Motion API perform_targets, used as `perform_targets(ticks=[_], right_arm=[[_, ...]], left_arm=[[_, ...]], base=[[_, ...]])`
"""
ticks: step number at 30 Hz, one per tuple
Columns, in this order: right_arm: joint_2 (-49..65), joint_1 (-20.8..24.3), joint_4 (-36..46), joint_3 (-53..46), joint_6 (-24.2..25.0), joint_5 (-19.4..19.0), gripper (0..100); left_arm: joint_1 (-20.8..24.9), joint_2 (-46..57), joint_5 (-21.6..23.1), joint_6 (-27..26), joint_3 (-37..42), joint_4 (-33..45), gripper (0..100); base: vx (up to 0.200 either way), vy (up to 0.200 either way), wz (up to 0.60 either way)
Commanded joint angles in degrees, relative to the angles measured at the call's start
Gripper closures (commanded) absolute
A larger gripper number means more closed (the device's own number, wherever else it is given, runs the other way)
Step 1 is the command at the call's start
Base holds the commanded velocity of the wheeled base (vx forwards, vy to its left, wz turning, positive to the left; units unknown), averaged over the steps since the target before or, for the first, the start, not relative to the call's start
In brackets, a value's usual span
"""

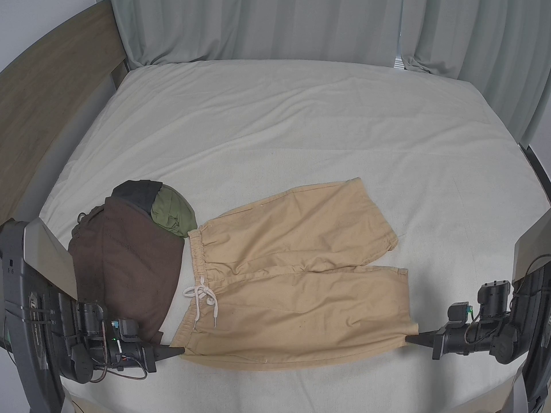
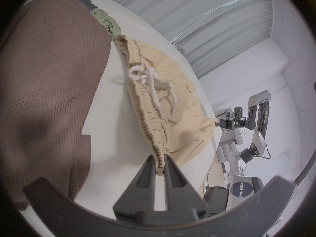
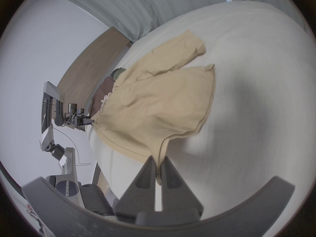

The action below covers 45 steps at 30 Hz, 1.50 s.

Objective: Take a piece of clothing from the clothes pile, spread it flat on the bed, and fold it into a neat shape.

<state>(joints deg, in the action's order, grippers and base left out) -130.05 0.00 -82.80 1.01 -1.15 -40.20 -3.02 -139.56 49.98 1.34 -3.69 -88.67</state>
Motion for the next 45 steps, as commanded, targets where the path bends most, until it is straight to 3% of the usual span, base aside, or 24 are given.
perform_targets(ticks=[1,5,9,20,30,39,45], right_arm=[[-0.2,0.4,-4.1,-1.0,2.6,-0.3,100],[0.3,0.7,-5.5,-1.0,5.0,-0.4,100],[2.0,0.8,-5.5,-0.1,6.0,-1.4,100],[5.2,1.1,-5.5,1.6,9.9,-1.7,100],[7.1,1.5,-5.5,2.4,11.6,-1.9,100],[7.3,2.9,-5.6,4.0,12.8,-1.5,100],[9.3,2.8,-5.5,7.8,17.8,-1.4,100]], left_arm=[[0.5,2.0,0.1,1.4,-1.6,-0.1,100],[1.4,4.5,0.3,4.4,-1.9,-0.1,100],[2.8,9.0,0.4,11.6,-3.2,-0.1,100],[2.8,10.7,0.1,16.1,-6.2,-0.2,100],[6.1,17.1,-0.7,25.5,-8.8,-0.2,100],[6.0,15.9,-2.3,27.2,-11.1,-0.2,100],[5.9,15.8,-2.3,27.2,-11.7,-0.2,100]], base=[[0.000,0.000,0.00],[0.000,0.000,0.00],[0.000,0.000,0.00],[0.000,0.000,0.00],[0.000,0.000,0.00],[0.000,0.000,0.00],[0.000,0.000,0.00]])
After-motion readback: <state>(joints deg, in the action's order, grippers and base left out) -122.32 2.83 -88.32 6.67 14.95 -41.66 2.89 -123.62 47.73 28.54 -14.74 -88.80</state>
